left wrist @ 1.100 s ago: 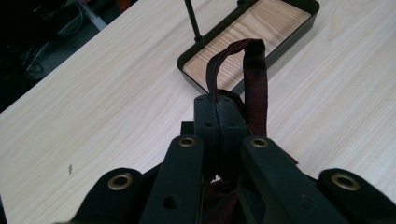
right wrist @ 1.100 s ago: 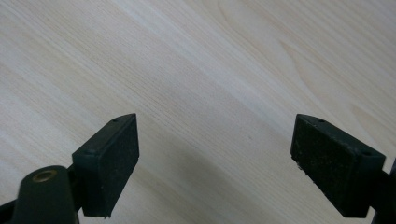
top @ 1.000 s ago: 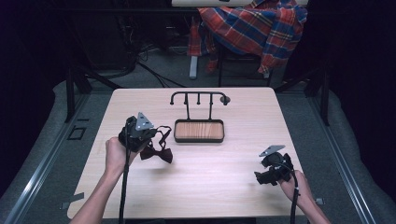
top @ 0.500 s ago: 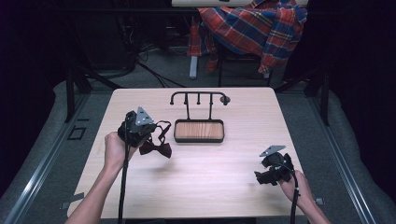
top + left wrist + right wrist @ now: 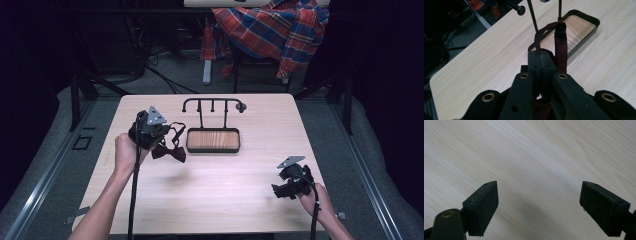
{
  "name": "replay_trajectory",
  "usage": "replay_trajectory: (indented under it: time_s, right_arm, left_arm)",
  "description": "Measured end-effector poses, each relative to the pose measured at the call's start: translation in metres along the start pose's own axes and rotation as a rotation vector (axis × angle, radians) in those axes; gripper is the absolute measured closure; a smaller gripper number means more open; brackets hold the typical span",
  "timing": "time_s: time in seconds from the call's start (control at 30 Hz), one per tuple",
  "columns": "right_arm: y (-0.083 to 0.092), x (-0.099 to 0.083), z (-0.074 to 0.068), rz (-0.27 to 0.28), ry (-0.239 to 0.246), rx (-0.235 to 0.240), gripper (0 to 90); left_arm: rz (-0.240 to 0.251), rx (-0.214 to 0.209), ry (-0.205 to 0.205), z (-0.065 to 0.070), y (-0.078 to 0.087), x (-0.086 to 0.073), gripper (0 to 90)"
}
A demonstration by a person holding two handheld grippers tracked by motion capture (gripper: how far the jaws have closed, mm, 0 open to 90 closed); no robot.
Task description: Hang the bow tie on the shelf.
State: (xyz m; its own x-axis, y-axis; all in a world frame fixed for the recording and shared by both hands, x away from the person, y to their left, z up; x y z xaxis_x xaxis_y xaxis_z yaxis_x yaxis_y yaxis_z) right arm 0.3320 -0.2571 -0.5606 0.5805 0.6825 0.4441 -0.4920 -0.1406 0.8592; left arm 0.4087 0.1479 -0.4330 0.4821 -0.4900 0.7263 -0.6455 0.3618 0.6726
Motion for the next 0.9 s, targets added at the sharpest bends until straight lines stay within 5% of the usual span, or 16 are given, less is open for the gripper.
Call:
replay_trajectory:
  time_s: [0.3, 0.9]
  right_arm:
    - [0.000, -0.001, -0.002, 0.000, -0.004, 0.003, 15.0]
    - [0.000, -0.002, 0.000, -0.001, -0.005, 0.007, 15.1]
  left_arm:
    - [0.008, 0.001, 0.025, -0.003, -0.003, 0.013, 89.4]
    - [0.013, 0.003, 0.012, -0.006, -0.009, 0.028, 89.4]
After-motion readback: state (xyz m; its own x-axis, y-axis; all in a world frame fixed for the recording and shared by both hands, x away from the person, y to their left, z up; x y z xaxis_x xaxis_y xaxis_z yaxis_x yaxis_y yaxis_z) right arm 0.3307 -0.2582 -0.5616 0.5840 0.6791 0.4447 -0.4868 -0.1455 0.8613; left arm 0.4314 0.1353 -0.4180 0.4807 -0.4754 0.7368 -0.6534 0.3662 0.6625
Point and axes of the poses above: each handheld gripper's, and its own axes: y roughly backward along the jaws, x roughly out of its top, z roughly to its right, the point moved 4 cm from there along -y, roughly forward along the jaws, and after that the axes turned 9 degrees about y, right-handed, at the moved point
